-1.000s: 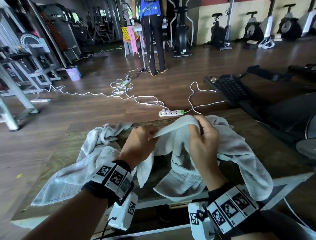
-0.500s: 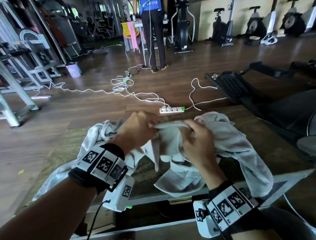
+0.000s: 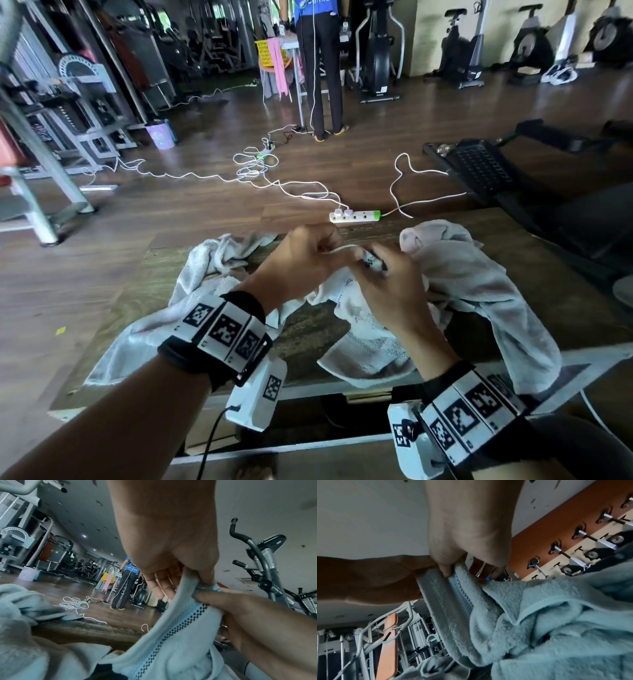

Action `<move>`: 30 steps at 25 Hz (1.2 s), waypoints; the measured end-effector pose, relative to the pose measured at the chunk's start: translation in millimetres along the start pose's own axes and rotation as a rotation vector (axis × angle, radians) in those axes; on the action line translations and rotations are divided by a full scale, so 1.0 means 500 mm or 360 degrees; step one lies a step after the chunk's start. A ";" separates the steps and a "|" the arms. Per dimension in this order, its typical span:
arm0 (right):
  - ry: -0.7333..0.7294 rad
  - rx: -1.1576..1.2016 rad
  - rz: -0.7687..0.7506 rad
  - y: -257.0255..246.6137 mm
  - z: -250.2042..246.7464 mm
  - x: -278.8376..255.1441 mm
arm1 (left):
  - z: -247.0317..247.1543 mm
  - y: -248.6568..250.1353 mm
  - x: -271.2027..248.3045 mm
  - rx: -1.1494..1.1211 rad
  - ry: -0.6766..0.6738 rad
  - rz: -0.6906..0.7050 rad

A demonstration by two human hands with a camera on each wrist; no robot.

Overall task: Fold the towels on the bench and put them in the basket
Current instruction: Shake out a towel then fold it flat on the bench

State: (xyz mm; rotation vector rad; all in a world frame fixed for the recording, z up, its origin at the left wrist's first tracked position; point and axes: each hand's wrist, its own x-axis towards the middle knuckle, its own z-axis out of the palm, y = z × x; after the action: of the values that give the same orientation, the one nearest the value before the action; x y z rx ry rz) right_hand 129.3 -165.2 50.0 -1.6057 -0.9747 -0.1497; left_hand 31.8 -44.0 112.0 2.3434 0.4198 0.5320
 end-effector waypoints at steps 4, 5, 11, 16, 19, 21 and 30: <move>0.0106 0.0161 0.0178 -0.003 -0.029 -0.001 | 0.011 -0.018 -0.012 -0.0009 0.0006 -0.0003; 0.0115 0.0174 0.0227 0.001 -0.034 0.001 | 0.012 -0.025 -0.013 0.0024 0.0016 0.0004; -0.0001 0.0023 -0.0096 -0.007 -0.059 -0.008 | 0.035 -0.014 -0.002 0.0061 0.0013 0.0308; 0.0592 0.0150 -0.0055 -0.004 -0.123 0.002 | 0.036 -0.050 0.002 0.0186 -0.0112 0.0144; 0.0897 0.0163 0.0204 0.025 -0.171 0.011 | 0.017 -0.087 -0.013 0.0126 -0.0030 -0.0033; 0.0698 0.0077 0.0586 0.053 -0.186 0.001 | 0.012 -0.100 -0.021 0.0060 0.0118 -0.0038; -0.0792 -0.0670 0.0517 0.118 -0.128 -0.105 | 0.107 -0.138 -0.055 0.0286 -0.0786 -0.0251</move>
State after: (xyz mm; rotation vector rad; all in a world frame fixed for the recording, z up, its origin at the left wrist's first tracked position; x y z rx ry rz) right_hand 160.1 -244.5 -5.7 -2.2310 -1.0831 0.3031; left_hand 23.3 -36.7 21.2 2.4774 0.4236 -0.1696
